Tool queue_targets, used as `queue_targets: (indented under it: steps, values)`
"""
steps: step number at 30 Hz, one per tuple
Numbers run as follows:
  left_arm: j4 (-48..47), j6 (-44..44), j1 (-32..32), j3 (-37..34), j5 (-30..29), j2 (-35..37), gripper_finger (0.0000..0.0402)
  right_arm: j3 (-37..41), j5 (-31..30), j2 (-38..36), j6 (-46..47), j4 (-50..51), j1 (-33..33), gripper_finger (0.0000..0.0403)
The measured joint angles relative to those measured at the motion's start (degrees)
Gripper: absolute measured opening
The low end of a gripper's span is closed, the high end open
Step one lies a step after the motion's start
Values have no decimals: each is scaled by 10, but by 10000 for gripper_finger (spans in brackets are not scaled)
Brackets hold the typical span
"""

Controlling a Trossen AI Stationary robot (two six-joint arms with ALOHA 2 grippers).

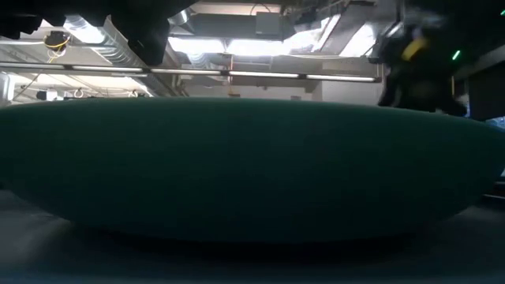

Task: Stack plastic plates
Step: Stack the light blue plate on the light pink plate

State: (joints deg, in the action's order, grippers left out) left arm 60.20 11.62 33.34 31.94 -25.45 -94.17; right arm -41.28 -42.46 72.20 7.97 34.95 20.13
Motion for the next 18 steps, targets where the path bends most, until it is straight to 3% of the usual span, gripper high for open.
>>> queue_targets:
  steps: [11,18]
  values:
    - [-2,0,-2,0,-17,0,115,117,145,0,-67,-137,-269,172]
    - [-2,-1,-2,0,-24,0,115,160,219,0,-115,-229,-371,153]
